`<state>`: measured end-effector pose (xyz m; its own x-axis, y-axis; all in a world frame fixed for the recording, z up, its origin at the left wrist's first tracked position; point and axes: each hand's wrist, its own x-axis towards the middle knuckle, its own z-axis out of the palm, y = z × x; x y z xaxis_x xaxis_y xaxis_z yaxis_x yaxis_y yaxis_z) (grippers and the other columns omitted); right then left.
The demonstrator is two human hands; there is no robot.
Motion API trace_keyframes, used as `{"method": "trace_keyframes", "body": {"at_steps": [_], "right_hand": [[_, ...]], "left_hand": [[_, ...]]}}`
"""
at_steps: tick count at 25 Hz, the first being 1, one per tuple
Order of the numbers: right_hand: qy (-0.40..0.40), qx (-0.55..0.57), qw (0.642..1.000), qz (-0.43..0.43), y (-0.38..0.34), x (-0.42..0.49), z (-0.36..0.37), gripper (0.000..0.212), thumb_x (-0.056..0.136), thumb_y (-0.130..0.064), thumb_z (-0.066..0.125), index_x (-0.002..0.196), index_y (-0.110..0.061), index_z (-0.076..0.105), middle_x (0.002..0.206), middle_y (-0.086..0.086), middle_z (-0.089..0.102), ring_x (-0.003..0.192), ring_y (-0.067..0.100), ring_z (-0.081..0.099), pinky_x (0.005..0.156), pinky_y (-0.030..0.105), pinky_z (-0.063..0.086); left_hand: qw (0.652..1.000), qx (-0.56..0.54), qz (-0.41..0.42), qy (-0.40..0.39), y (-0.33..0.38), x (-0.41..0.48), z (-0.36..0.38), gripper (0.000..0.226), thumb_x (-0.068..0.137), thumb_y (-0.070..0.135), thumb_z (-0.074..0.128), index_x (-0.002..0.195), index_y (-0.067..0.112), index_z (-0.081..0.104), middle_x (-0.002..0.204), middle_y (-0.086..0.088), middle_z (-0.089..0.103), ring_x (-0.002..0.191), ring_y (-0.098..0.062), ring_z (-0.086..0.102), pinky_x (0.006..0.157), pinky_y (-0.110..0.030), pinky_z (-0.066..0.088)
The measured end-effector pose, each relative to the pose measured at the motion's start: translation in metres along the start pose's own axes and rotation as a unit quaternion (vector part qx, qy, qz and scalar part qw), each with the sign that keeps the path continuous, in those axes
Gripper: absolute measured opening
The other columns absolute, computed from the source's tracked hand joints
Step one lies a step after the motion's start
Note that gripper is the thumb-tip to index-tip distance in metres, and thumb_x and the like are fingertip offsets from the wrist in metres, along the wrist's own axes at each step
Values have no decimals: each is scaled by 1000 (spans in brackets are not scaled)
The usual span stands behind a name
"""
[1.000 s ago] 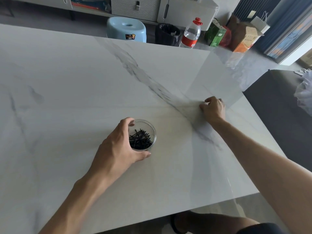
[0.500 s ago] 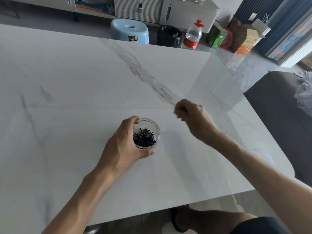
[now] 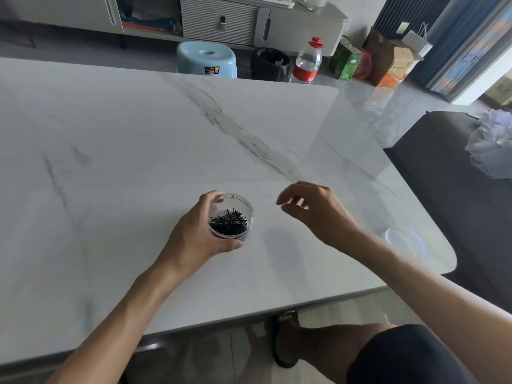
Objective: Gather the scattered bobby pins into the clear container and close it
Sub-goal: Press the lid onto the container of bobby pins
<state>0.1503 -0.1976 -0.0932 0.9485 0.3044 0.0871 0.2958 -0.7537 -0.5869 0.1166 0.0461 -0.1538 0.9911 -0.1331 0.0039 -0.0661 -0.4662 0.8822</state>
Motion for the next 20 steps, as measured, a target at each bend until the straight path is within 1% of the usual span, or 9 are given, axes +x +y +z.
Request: {"method": "trace_keyframes", "body": {"at_steps": [2,5,6,8,10,13,15,17,20], "right_hand": [[17,-59,993,99,40,-26,-12,18,82,-21,70,99,-24,67,99,-5,60,94,10,59,74,24,41],[31,-174,953,246,95,-60,-36,60,77,-35,75,129,-20,49,133,10,46,124,31,40,93,39,39],[32,-208,934,287,109,-69,-44,74,75,-43,75,136,-20,41,141,14,38,128,35,34,98,44,37],[21,-249,898,363,132,-83,-59,94,70,-58,72,143,-19,26,144,20,29,129,42,30,102,51,34],[2,-226,881,416,148,-92,-67,102,67,-69,68,142,-18,23,137,24,34,125,46,35,100,53,35],[-8,-193,889,415,157,-97,-69,97,69,-69,65,139,-15,27,132,24,42,122,44,39,96,53,39],[9,-175,905,387,154,-97,-66,89,71,-59,68,138,-13,32,131,24,44,122,42,38,94,50,39],[15,-142,925,353,139,-94,-61,90,70,-51,71,141,-14,30,132,22,44,122,39,38,94,46,39],[4,-79,962,263,96,-83,-51,98,61,-48,73,143,-19,28,133,14,47,122,33,42,91,39,40]], "left_hand": [[1000,0,2,1,4,-4,4,91,55,34,89,129,32,38,130,18,51,120,0,47,97,-24,38],[1000,1,-2,2,13,-9,18,91,55,29,90,131,26,38,130,14,51,122,-4,47,99,-25,37],[1000,-2,-5,6,16,-10,24,91,55,28,90,131,25,38,130,13,51,122,-5,47,99,-26,37],[1000,-7,-13,11,22,-12,34,91,55,25,90,131,24,39,130,12,52,123,-7,47,100,-26,36],[999,-19,-20,17,24,-14,44,91,55,24,90,130,24,39,130,11,52,122,-8,47,100,-28,36],[998,-36,-27,36,25,-18,56,90,55,22,90,129,27,39,128,12,52,122,-9,47,102,-32,37],[997,-50,-28,43,26,-22,60,89,56,20,90,129,28,39,129,11,51,122,-9,47,103,-33,36],[997,-64,-28,43,25,-24,60,92,56,16,90,130,26,37,130,9,49,124,-10,46,105,-32,36],[997,-63,-19,51,23,-29,57,97,53,18,91,132,25,36,132,10,48,125,-5,43,99,-13,31]]}}
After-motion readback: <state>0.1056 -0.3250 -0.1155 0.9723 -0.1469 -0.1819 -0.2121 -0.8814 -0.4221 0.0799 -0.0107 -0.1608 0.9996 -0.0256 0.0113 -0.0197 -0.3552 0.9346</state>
